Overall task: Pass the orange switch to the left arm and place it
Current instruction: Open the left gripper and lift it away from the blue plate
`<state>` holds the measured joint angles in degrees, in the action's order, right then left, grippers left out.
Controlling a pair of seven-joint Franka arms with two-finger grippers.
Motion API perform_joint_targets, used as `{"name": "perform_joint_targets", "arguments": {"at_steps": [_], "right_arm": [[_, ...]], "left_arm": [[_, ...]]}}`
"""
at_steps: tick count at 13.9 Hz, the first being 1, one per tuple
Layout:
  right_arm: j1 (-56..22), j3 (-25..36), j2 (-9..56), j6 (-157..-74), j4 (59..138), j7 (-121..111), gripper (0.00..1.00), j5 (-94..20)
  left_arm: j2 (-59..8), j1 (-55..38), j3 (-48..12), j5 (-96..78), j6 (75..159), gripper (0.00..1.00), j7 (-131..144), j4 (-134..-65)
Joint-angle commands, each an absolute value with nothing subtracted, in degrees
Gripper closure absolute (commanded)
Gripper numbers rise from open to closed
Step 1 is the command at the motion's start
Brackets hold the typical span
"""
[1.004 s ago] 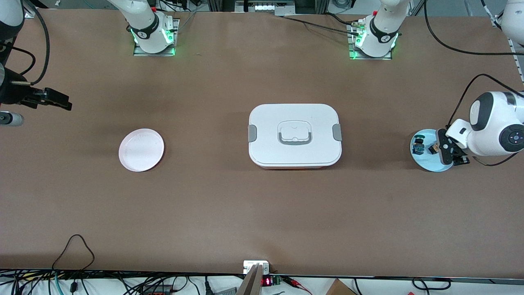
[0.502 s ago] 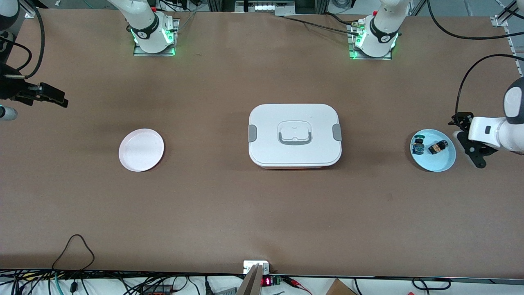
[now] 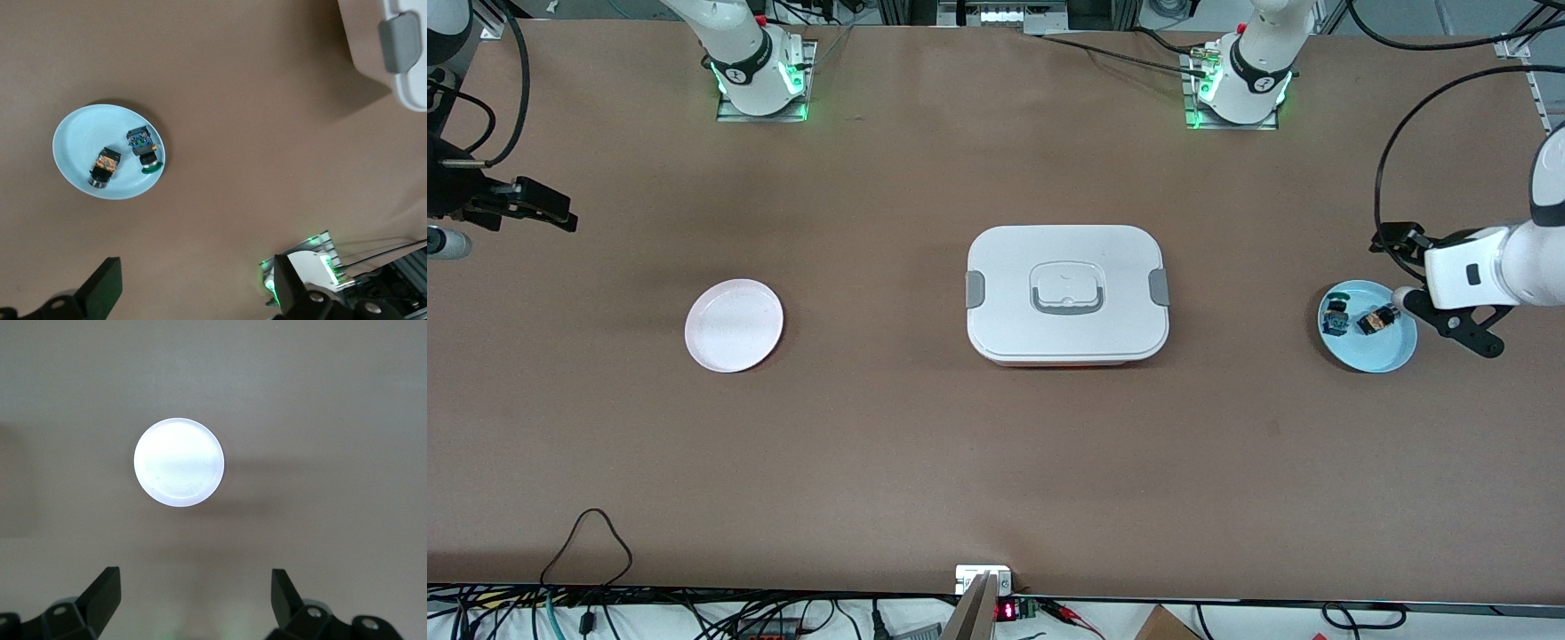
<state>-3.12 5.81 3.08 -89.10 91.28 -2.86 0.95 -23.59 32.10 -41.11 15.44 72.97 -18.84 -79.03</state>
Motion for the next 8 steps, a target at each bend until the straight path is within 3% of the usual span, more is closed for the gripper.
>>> {"name": "perform_joint_targets", "arguments": {"at_steps": [1,3,4,8], "right_arm": [[-2.29,5.36,2.20,-89.12,90.88,-3.78,0.00,0.18],[-2.37,5.19,2.02,-89.12,90.62,-2.82,0.00,0.26],[-2.37,5.10,2.02,-89.03,90.18,-2.64,0.00,0.26],[-2.46,5.01,1.85,-88.42,89.04,-2.72,0.00,0.18]], "left_arm": [[-22.08,24.30,-36.07,15.12,72.14,0.00,-9.54,-74.97],[-17.69,15.60,-25.27,12.41,75.65,0.00,1.09,-75.75],[-15.49,13.64,-22.70,10.39,79.50,0.00,5.23,-76.37],[-4.86,1.18,-5.22,4.57,95.94,0.00,6.34,-88.29]]}}
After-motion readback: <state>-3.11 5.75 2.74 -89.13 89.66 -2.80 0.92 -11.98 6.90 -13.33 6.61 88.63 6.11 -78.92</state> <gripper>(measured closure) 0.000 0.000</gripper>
